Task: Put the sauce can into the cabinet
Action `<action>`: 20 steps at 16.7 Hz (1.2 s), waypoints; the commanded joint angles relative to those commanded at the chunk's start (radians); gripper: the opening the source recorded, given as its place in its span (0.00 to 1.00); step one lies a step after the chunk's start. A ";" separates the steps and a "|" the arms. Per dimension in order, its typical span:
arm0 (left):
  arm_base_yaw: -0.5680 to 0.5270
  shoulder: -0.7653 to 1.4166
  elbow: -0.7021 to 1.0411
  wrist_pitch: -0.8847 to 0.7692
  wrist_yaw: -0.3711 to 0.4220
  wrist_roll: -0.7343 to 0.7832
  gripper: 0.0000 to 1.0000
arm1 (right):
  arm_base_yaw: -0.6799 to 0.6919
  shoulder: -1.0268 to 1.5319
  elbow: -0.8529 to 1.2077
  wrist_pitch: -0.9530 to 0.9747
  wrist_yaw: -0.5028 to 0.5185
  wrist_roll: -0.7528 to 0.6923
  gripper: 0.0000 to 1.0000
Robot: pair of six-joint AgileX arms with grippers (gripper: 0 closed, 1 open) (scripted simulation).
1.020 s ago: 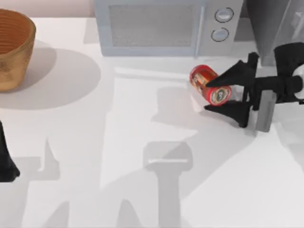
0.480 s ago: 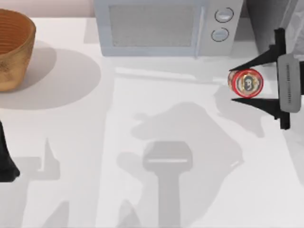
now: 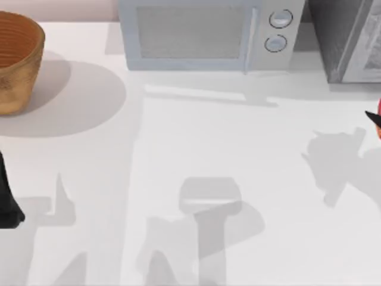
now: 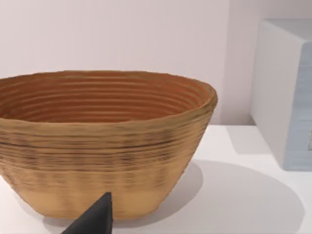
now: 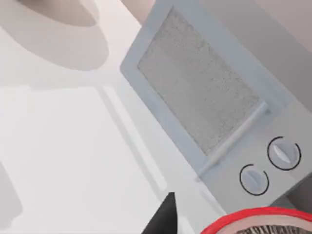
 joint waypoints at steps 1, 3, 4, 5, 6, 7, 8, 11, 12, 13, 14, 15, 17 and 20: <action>0.000 0.000 0.000 0.000 0.000 0.000 1.00 | 0.001 -0.125 -0.066 0.009 0.078 0.116 0.00; 0.000 0.000 0.000 0.000 0.000 0.000 1.00 | 0.003 -0.346 -0.199 0.028 0.232 0.319 0.00; 0.000 0.000 0.000 0.000 0.000 0.000 1.00 | 0.003 -0.441 -0.265 0.039 0.308 0.405 0.00; 0.000 0.000 0.000 0.000 0.000 0.000 1.00 | 0.002 -0.526 -0.330 0.049 0.382 0.481 0.00; 0.000 0.000 0.000 0.000 0.000 0.000 1.00 | -0.001 -0.600 -0.392 0.060 0.451 0.548 0.00; 0.000 0.000 0.000 0.000 0.000 0.000 1.00 | -0.005 -0.665 -0.447 0.070 0.513 0.604 0.00; 0.000 0.000 0.000 0.000 0.000 0.000 1.00 | -0.009 -0.719 -0.494 0.079 0.565 0.650 0.00; 0.000 0.000 0.000 0.000 0.000 0.000 1.00 | -0.023 -0.822 -0.581 0.097 0.657 0.726 0.00; 0.000 0.000 0.000 0.000 0.000 0.000 1.00 | -0.025 -0.835 -0.593 0.099 0.668 0.733 0.00; 0.000 0.000 0.000 0.000 0.000 0.000 1.00 | -0.026 -0.839 -0.596 0.100 0.670 0.734 0.00; 0.000 0.000 0.000 0.000 0.000 0.000 1.00 | -0.026 -0.839 -0.596 0.100 0.670 0.734 0.00; 0.000 0.000 0.000 0.000 0.000 0.000 1.00 | -0.026 -0.839 -0.596 0.100 0.670 0.734 0.00; 0.000 0.000 0.000 0.000 0.000 0.000 1.00 | -0.023 -0.834 -0.595 0.099 0.668 0.735 0.00; 0.000 0.000 0.000 0.000 0.000 0.000 1.00 | -0.023 -0.809 -0.567 0.086 0.675 0.748 0.00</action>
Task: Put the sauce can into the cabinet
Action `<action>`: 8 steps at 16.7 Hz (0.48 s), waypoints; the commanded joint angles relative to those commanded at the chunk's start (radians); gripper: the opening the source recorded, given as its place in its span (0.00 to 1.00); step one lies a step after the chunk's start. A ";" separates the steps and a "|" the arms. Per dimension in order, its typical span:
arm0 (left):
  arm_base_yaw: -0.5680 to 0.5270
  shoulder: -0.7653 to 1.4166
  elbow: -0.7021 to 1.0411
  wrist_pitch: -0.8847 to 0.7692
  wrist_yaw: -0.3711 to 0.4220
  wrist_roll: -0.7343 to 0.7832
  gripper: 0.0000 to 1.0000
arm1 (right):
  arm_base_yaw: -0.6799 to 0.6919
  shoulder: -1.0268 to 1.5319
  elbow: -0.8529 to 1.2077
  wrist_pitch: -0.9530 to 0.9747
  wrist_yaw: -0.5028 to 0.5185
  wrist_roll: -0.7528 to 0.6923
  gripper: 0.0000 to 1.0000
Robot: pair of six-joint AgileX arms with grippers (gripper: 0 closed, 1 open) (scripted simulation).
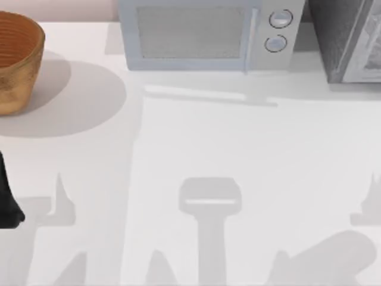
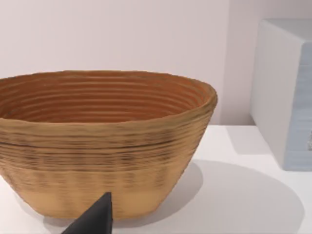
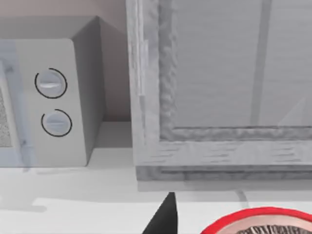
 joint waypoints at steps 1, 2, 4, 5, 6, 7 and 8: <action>0.000 0.000 0.000 0.000 0.000 0.000 1.00 | 0.000 0.024 0.029 -0.011 0.006 0.008 0.00; 0.000 0.000 0.000 0.000 0.000 0.000 1.00 | 0.001 0.055 0.069 -0.023 0.013 0.015 0.00; 0.000 0.000 0.000 0.000 0.000 0.000 1.00 | 0.007 0.133 0.173 -0.054 0.030 0.019 0.00; 0.000 0.000 0.000 0.000 0.000 0.000 1.00 | 0.011 0.179 0.236 -0.072 0.039 0.018 0.00; 0.000 0.000 0.000 0.000 0.000 0.000 1.00 | 0.017 0.229 0.306 -0.091 0.047 0.015 0.00; 0.000 0.000 0.000 0.000 0.000 0.000 1.00 | 0.024 0.283 0.380 -0.112 0.056 0.010 0.00; 0.000 0.000 0.000 0.000 0.000 0.000 1.00 | 0.032 0.340 0.459 -0.133 0.065 0.006 0.00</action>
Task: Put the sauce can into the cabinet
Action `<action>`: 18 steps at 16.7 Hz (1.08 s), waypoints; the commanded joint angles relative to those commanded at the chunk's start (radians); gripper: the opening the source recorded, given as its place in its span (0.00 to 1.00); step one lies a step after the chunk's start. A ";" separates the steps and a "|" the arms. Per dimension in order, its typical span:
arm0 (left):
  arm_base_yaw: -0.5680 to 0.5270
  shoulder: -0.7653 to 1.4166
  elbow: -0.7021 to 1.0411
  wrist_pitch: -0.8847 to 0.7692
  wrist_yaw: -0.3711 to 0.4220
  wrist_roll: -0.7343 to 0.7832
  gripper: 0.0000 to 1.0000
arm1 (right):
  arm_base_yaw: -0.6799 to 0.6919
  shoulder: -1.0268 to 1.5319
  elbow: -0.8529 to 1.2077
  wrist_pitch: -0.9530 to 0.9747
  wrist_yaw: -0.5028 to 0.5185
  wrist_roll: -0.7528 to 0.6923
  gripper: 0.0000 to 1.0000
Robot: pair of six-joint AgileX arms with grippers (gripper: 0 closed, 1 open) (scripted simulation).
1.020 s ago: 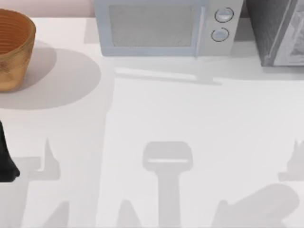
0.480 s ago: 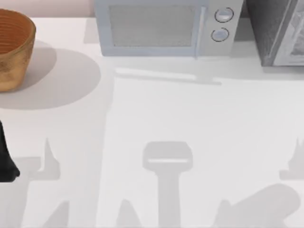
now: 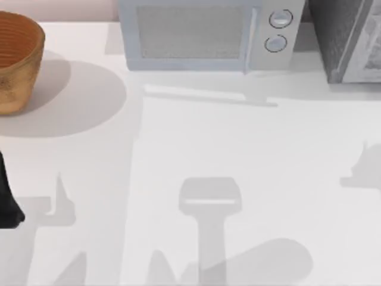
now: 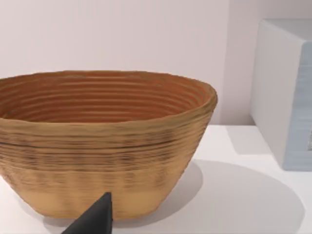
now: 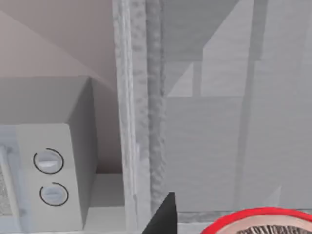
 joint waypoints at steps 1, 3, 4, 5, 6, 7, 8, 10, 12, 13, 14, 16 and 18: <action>0.000 0.000 0.000 0.000 0.000 0.000 1.00 | 0.009 0.059 0.082 -0.023 0.009 -0.005 0.00; 0.000 0.000 0.000 0.000 0.000 0.000 1.00 | 0.027 0.182 0.253 -0.069 0.026 -0.014 0.00; 0.000 0.000 0.000 0.000 0.000 0.000 1.00 | 0.037 0.244 0.341 -0.093 0.035 -0.017 0.00; 0.000 0.000 0.000 0.000 0.000 0.000 1.00 | 0.047 0.307 0.428 -0.116 0.043 -0.021 0.00; 0.000 0.000 0.000 0.000 0.000 0.000 1.00 | 0.056 0.369 0.516 -0.140 0.052 -0.024 0.00; 0.000 0.000 0.000 0.000 0.000 0.000 1.00 | 0.066 0.430 0.602 -0.163 0.060 -0.026 0.00; 0.000 0.000 0.000 0.000 0.000 0.000 1.00 | 0.076 0.490 0.687 -0.186 0.068 -0.027 0.00; 0.000 0.000 0.000 0.000 0.000 0.000 1.00 | 0.094 0.605 0.848 -0.229 0.083 -0.028 0.00; 0.000 0.000 0.000 0.000 0.000 0.000 1.00 | 0.112 0.710 0.995 -0.269 0.097 -0.025 0.00; 0.000 0.000 0.000 0.000 0.000 0.000 1.00 | 0.119 0.757 1.062 -0.287 0.103 -0.023 0.00; 0.000 0.000 0.000 0.000 0.000 0.000 1.00 | 0.127 0.802 1.124 -0.304 0.108 -0.020 0.00; 0.000 0.000 0.000 0.000 0.000 0.000 1.00 | 0.140 0.878 1.231 -0.333 0.118 -0.013 0.00; 0.000 0.000 0.000 0.000 0.000 0.000 1.00 | 0.150 0.936 1.312 -0.355 0.124 -0.008 0.00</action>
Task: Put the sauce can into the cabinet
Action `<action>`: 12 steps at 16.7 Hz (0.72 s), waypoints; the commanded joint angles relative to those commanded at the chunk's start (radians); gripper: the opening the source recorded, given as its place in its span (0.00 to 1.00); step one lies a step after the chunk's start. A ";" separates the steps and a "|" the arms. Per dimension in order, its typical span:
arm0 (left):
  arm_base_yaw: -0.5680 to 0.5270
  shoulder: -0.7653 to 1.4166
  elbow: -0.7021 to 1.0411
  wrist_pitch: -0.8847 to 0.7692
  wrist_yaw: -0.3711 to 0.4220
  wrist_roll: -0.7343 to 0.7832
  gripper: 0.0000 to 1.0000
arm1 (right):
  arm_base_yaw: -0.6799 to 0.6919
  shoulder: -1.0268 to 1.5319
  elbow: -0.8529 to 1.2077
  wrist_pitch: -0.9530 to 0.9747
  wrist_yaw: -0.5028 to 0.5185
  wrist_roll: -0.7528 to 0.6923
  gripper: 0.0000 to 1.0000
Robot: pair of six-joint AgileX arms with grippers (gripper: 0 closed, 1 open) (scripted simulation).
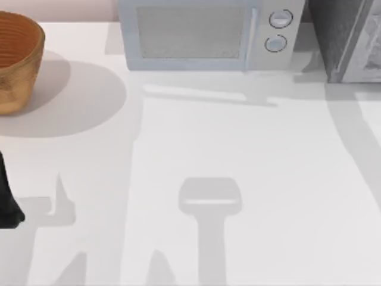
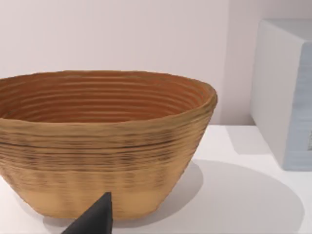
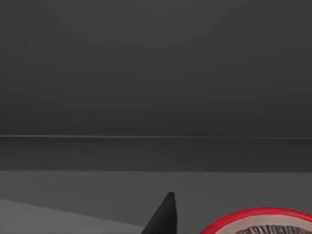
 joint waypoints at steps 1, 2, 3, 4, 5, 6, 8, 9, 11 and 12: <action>0.000 0.000 0.000 0.000 0.000 0.000 1.00 | 0.004 0.020 0.028 -0.008 0.002 0.002 0.00; 0.000 0.000 0.000 0.000 0.000 0.000 1.00 | 0.006 0.035 0.049 -0.013 0.004 0.004 0.00; 0.000 0.000 0.000 0.000 0.000 0.000 1.00 | 0.007 0.043 0.060 -0.017 0.005 0.005 0.00; 0.000 0.000 0.000 0.000 0.000 0.000 1.00 | 0.008 0.046 0.063 -0.018 0.005 0.005 0.00; 0.000 0.000 0.000 0.000 0.000 0.000 1.00 | 0.008 0.046 0.063 -0.018 0.005 0.005 0.00; 0.000 0.000 0.000 0.000 0.000 0.000 1.00 | 0.008 0.046 0.063 -0.018 0.005 0.005 0.00; 0.000 0.000 0.000 0.000 0.000 0.000 1.00 | 0.004 0.043 0.059 -0.016 0.005 0.006 0.00; 0.000 0.000 0.000 0.000 0.000 0.000 1.00 | 0.004 0.044 0.060 -0.016 0.005 0.007 0.00; 0.000 0.000 0.000 0.000 0.000 0.000 1.00 | -0.001 0.071 0.085 -0.014 0.002 0.010 0.00; 0.000 0.000 0.000 0.000 0.000 0.000 1.00 | -0.004 0.094 0.105 -0.012 -0.001 0.011 0.00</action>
